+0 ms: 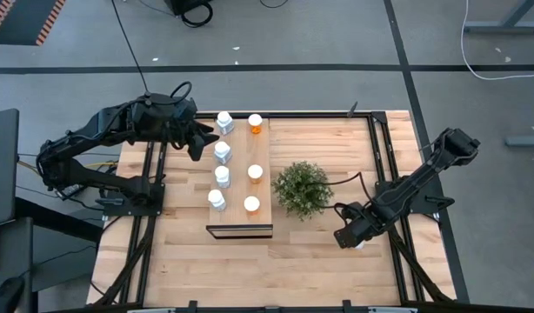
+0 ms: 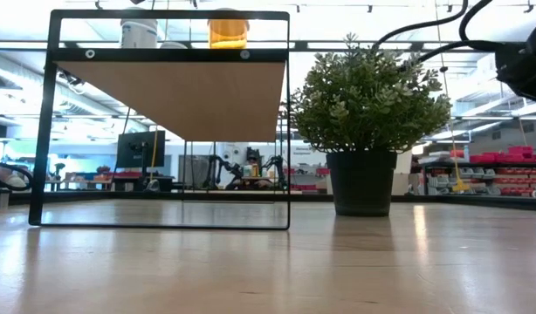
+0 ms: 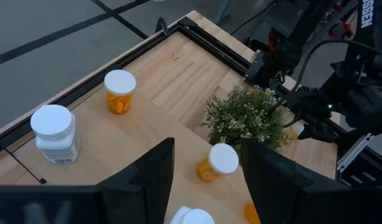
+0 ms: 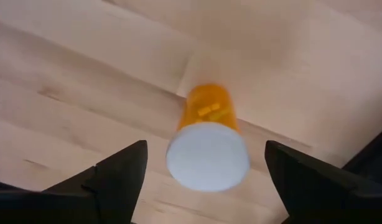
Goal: Pick and place medicine bottles onto shelf by color
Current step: Put the orange pill bottle on the shelf aligned with the other orange pill bottles
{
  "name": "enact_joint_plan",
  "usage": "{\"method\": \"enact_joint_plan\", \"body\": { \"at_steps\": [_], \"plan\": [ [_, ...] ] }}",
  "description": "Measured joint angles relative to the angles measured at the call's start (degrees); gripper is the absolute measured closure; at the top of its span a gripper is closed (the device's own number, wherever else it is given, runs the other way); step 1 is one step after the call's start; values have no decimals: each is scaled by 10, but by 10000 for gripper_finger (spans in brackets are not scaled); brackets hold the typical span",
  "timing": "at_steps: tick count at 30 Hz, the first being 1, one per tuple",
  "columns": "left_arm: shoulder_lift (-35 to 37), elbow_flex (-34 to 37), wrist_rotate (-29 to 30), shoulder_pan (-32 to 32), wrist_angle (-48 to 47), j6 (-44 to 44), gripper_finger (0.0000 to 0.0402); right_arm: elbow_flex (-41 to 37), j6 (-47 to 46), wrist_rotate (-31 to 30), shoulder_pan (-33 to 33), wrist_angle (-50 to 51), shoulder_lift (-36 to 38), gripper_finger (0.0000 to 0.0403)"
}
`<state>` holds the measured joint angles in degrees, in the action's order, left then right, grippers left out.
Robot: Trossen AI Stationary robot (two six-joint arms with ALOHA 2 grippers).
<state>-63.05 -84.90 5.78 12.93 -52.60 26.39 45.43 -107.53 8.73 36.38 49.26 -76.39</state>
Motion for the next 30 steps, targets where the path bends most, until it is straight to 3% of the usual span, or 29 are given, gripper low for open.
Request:
{"method": "enact_joint_plan", "body": {
  "at_steps": [14, 30],
  "plan": [
    [0, 0, 0, 0, -5, 0, 212, 0, -35, -2, 25, -3, -7, 74],
    [0, 0, 0, 0, -5, -1, 212, 0, -52, -7, 25, -27, -7, 124]
  ]
}}
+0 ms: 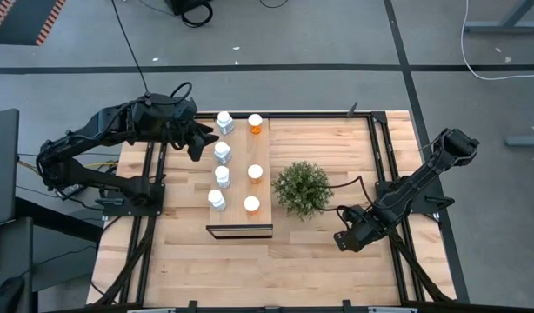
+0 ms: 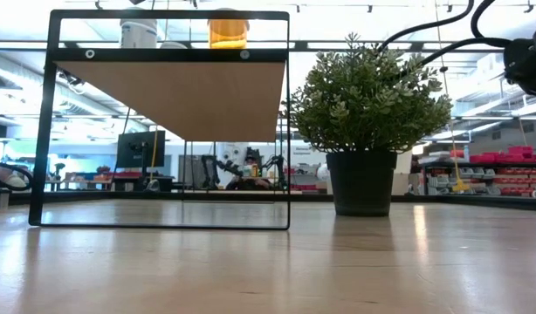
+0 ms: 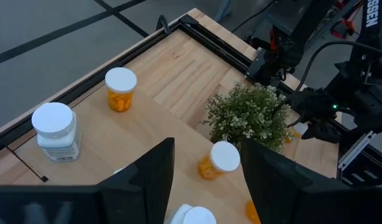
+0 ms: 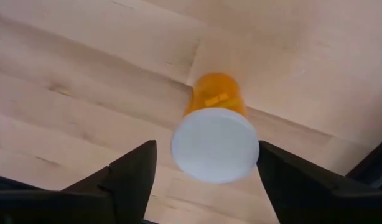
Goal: Pick and place medicine bottles onto shelf by color
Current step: Put the orange pill bottle on the shelf aligned with the other orange pill bottles
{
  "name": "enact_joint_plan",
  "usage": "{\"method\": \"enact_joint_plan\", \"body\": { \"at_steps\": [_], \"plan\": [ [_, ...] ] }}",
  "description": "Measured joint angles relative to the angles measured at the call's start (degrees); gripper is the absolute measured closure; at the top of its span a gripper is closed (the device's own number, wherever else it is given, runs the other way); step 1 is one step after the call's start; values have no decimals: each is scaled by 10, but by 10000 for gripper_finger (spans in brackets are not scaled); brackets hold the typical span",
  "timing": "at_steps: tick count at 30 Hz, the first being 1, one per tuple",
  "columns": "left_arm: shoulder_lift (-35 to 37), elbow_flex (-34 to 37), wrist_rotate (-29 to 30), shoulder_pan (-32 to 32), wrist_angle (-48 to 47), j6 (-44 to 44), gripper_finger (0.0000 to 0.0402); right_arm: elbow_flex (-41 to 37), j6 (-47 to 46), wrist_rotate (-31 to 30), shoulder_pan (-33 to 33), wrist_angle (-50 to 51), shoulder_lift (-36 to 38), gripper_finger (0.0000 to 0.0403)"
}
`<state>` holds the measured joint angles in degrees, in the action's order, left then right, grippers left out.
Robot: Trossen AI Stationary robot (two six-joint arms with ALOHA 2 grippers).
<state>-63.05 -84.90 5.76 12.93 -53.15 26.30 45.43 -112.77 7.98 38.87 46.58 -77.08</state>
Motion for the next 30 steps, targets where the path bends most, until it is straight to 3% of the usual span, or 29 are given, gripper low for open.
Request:
{"method": "enact_joint_plan", "body": {
  "at_steps": [20, 30],
  "plan": [
    [0, 0, 0, 0, -2, -1, 212, 3, 3, 3, 0, 5, 0, 176],
    [0, 0, 0, 0, -19, -1, 212, 78, 3, 9, 0, 10, 0, 177]
  ]
}}
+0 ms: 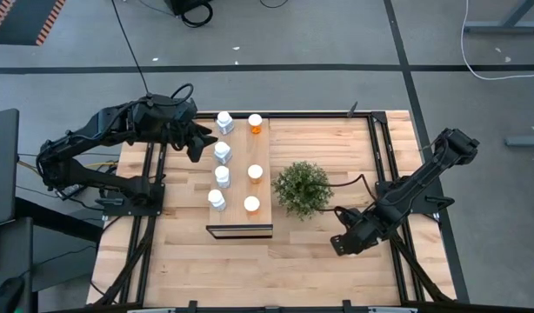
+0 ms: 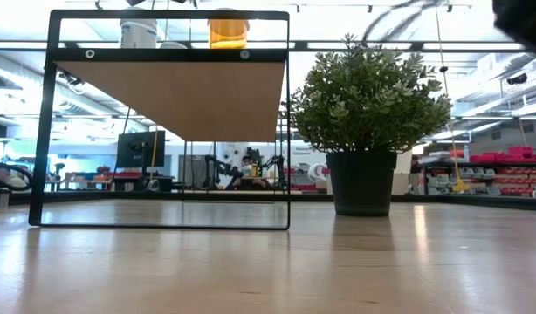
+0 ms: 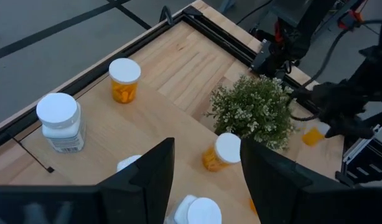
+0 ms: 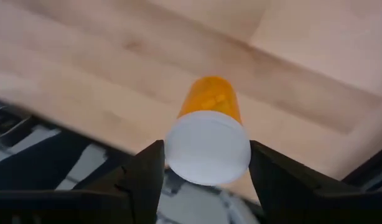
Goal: Pick and place medicine bottles onto shelf by color
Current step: Put the orange pill bottle on the shelf aligned with the other orange pill bottles
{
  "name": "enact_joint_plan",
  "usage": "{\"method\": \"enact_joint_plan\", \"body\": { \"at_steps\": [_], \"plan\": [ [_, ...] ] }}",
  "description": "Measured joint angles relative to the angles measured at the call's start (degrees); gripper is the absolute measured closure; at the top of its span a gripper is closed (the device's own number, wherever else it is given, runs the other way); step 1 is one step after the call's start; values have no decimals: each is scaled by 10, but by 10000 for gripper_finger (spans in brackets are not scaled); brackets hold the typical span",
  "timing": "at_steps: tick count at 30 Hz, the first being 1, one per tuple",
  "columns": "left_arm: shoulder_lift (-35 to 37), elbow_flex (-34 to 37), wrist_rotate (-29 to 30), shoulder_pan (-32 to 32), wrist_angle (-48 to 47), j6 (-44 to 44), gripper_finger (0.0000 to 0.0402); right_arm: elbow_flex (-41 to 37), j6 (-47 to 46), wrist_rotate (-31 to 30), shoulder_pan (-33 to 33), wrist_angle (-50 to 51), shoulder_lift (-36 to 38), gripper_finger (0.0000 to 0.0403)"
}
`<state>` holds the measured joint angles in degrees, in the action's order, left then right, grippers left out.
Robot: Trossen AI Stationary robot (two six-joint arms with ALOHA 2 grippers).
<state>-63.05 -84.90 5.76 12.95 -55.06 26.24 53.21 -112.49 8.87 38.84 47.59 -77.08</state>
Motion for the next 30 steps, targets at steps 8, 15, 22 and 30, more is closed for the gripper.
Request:
{"method": "enact_joint_plan", "body": {
  "at_steps": [8, 15, 22, 30],
  "plan": [
    [0, 0, 0, 0, 1, 1, 212, 138, 55, -28, -30, 99, 0, 177],
    [0, 0, 0, 0, -1, 1, 212, 271, 187, -104, -113, 204, 0, 177],
    [0, 0, 0, 0, -1, 1, 212, 342, 451, -152, -277, 179, -12, 177],
    [0, 0, 0, 0, -1, 2, 212, 395, 697, -87, -432, 101, -95, 177]
  ]
}}
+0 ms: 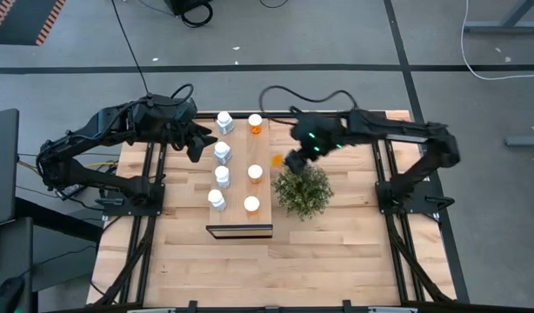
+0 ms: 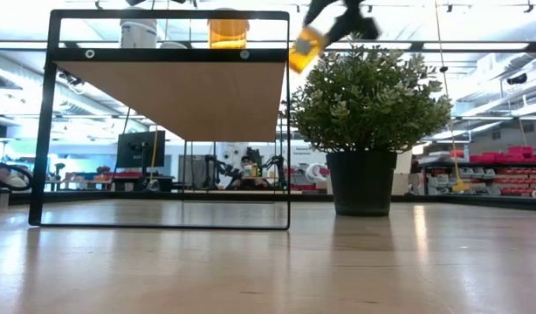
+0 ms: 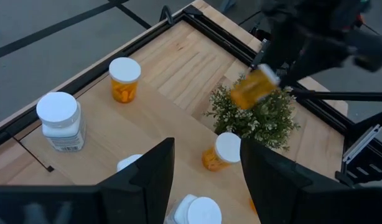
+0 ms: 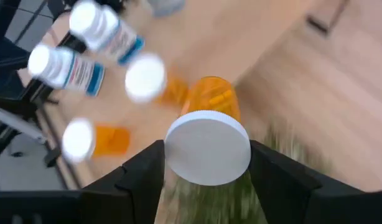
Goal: Pick and place medicine bottles onto shelf by color
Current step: Put the orange pill bottle on the shelf aligned with the other orange pill bottles
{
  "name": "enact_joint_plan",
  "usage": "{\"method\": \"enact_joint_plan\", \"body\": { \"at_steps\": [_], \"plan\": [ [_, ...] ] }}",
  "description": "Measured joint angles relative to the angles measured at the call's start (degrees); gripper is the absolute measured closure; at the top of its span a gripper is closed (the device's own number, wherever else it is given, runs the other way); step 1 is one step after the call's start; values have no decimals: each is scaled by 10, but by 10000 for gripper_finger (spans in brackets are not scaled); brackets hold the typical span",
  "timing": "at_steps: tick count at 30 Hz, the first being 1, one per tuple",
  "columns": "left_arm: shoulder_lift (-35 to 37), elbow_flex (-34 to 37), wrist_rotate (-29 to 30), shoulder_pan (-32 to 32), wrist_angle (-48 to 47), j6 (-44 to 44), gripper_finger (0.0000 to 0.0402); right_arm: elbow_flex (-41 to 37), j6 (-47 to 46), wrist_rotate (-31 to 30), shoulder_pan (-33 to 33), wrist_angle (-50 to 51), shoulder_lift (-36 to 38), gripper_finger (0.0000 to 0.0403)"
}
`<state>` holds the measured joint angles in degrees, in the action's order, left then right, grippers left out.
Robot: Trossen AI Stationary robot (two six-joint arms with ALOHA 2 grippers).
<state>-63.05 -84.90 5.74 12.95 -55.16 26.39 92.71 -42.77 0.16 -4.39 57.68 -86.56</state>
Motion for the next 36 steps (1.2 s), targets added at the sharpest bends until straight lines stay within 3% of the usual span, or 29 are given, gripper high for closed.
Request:
{"method": "enact_joint_plan", "body": {
  "at_steps": [7, 16, 22, 36],
  "plan": [
    [0, 0, 0, 0, 14, 6, 212, 120, 118, 19, -61, -3, -133, 177],
    [0, 0, 0, 0, 39, 76, 212, 250, 143, 49, -101, 76, -240, 177],
    [0, 0, 0, 0, 40, 79, 212, 269, 142, 95, -114, 92, -262, 177],
    [0, 0, 3, 0, 39, 62, 212, 269, 144, 87, -121, 95, -264, 177]
  ]
}}
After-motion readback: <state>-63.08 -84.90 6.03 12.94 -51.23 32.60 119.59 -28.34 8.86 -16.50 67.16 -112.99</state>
